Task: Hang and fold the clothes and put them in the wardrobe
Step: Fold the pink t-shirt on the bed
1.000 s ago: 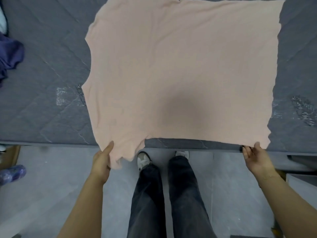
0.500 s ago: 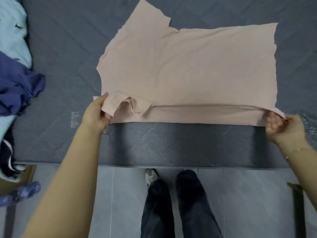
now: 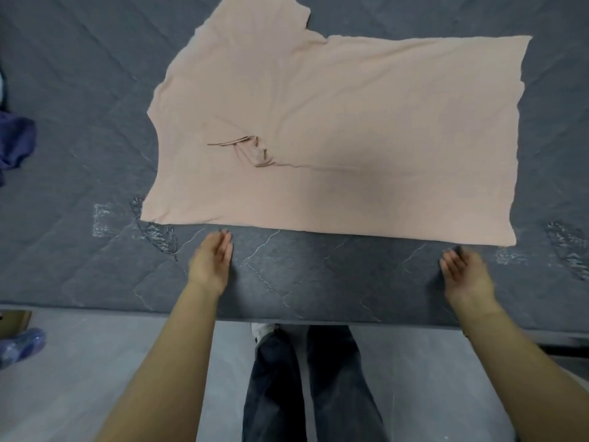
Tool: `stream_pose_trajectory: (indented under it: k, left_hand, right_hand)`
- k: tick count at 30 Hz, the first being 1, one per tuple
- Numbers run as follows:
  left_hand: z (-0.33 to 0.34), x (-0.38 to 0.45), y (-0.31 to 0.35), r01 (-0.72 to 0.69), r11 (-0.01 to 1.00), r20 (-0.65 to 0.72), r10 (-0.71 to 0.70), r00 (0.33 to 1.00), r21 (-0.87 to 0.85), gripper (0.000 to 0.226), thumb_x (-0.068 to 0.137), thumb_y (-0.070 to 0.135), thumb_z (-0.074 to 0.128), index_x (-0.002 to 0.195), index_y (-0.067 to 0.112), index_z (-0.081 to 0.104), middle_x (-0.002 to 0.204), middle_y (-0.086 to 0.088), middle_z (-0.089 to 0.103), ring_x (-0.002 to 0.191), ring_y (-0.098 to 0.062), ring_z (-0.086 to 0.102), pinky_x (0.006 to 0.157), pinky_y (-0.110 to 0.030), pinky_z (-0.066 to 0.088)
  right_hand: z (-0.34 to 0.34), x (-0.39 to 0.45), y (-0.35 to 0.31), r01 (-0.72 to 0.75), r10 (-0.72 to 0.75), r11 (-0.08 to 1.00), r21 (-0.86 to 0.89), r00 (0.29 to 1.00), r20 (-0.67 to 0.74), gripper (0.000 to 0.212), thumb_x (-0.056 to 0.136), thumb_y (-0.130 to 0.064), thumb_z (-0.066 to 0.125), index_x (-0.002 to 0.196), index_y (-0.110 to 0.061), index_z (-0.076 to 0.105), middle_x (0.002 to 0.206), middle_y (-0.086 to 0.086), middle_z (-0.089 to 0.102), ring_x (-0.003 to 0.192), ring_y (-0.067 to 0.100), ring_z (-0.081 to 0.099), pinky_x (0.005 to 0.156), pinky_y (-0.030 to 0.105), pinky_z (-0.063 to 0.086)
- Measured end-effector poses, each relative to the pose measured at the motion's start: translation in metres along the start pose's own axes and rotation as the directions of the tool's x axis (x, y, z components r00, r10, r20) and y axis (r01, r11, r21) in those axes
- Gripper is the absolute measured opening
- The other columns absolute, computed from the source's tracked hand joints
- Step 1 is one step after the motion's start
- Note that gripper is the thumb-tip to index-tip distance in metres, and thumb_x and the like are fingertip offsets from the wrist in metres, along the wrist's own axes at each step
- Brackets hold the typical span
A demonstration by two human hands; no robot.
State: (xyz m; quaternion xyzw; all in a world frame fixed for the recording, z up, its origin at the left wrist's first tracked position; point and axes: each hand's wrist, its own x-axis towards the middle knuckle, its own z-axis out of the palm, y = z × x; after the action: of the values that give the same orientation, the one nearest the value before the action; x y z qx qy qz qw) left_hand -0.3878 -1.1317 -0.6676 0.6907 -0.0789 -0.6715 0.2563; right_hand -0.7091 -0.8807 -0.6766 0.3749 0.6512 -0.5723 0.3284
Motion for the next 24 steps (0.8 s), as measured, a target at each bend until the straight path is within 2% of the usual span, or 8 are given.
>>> stream_pose_trajectory:
  k: [2, 6, 10, 14, 17, 18, 21, 24]
  left_hand:
    - [0.014, 0.004, -0.001, 0.027, 0.999, 0.080, -0.023, 0.997, -0.047, 0.018, 0.099, 0.017, 0.054, 0.114, 0.012, 0.062, 0.120, -0.004, 0.063, 0.116, -0.017, 0.059, 0.103, -0.027, 0.044]
    - [0.047, 0.012, 0.007, -0.008, 0.993, 0.076, 0.017, 0.997, -0.121, 0.010, 0.093, 0.030, 0.063, 0.094, 0.020, 0.065, 0.094, 0.007, 0.073, 0.098, -0.008, 0.067, 0.096, -0.024, 0.050]
    - [0.050, 0.025, 0.022, -0.092, 0.934, -0.163, 0.037, 0.986, -0.344, 0.012, 0.096, 0.025, 0.060, 0.093, 0.015, 0.064, 0.129, 0.002, 0.064, 0.118, -0.009, 0.060, 0.092, -0.020, 0.050]
    - [0.029, 0.022, 0.020, -0.156, 0.948, -0.242, 0.088, 0.966, -0.277, 0.015, 0.098, 0.023, 0.056, 0.084, 0.017, 0.058, 0.127, 0.002, 0.064, 0.116, -0.007, 0.060, 0.093, -0.017, 0.049]
    - [0.013, 0.011, 0.009, -0.160, 0.970, -0.235, 0.114, 0.965, -0.185, 0.011, 0.098, 0.022, 0.056, 0.088, 0.019, 0.057, 0.081, 0.010, 0.072, 0.079, 0.000, 0.065, 0.088, -0.019, 0.053]
    - [0.006, 0.007, 0.004, -0.153, 0.973, -0.233, 0.110, 0.966, -0.174, 0.009, 0.098, 0.022, 0.056, 0.089, 0.019, 0.057, 0.078, 0.010, 0.071, 0.074, 0.001, 0.064, 0.084, -0.018, 0.054]
    - [-0.012, 0.000, -0.014, -0.087, 0.981, -0.232, 0.046, 0.972, -0.171, 0.007, 0.098, 0.021, 0.056, 0.091, 0.020, 0.058, 0.097, 0.007, 0.069, 0.087, 0.000, 0.063, 0.070, -0.017, 0.056]
    - [-0.021, 0.002, -0.020, -0.072, 0.983, -0.196, 0.038, 0.980, -0.167, 0.012, 0.098, 0.014, 0.054, 0.088, 0.018, 0.056, 0.072, 0.009, 0.073, 0.087, -0.001, 0.064, 0.080, -0.018, 0.054]
  right_hand:
    - [0.000, 0.000, 0.002, 0.009, -0.014, 0.997, 0.081, 0.997, 0.072, 0.025, 0.101, -0.028, 0.049, 0.120, -0.013, 0.056, 0.108, 0.000, 0.059, 0.100, 0.011, 0.059, 0.101, 0.023, 0.045]
    - [0.015, 0.008, -0.019, -0.015, -0.024, 0.961, 0.278, 0.991, 0.134, 0.013, 0.092, -0.033, 0.064, 0.096, -0.020, 0.067, 0.097, -0.004, 0.074, 0.096, 0.009, 0.069, 0.086, 0.023, 0.056]
    - [0.018, 0.027, -0.043, -0.048, -0.007, 0.856, 0.514, 0.995, 0.104, 0.010, 0.090, -0.025, 0.068, 0.092, -0.016, 0.070, 0.082, 0.000, 0.076, 0.076, 0.010, 0.072, 0.083, 0.026, 0.057]
    - [-0.002, 0.031, -0.056, -0.054, 0.005, 0.840, 0.540, 0.996, 0.092, 0.006, 0.089, -0.019, 0.069, 0.089, -0.013, 0.071, 0.079, 0.004, 0.076, 0.071, 0.012, 0.072, 0.077, 0.026, 0.059]
    - [-0.021, 0.028, -0.061, -0.047, 0.007, 0.853, 0.520, 0.997, 0.079, 0.008, 0.091, -0.021, 0.068, 0.092, -0.013, 0.070, 0.081, 0.004, 0.076, 0.073, 0.011, 0.073, 0.073, 0.026, 0.059]
    - [-0.027, 0.027, -0.061, -0.037, 0.008, 0.860, 0.509, 0.998, 0.060, 0.009, 0.091, -0.022, 0.067, 0.092, -0.013, 0.070, 0.080, 0.003, 0.076, 0.072, 0.010, 0.073, 0.073, 0.026, 0.059]
    - [-0.038, 0.025, -0.051, -0.028, 0.041, 0.869, 0.494, 0.999, -0.016, 0.009, 0.092, -0.024, 0.066, 0.092, -0.015, 0.068, 0.072, 0.002, 0.075, 0.065, 0.009, 0.072, 0.075, 0.026, 0.059]
    - [-0.044, 0.021, -0.032, -0.017, 0.043, 0.870, 0.493, 0.998, -0.040, 0.016, 0.088, -0.029, 0.069, 0.097, -0.016, 0.068, 0.078, -0.001, 0.076, 0.070, 0.006, 0.072, 0.069, 0.022, 0.058]
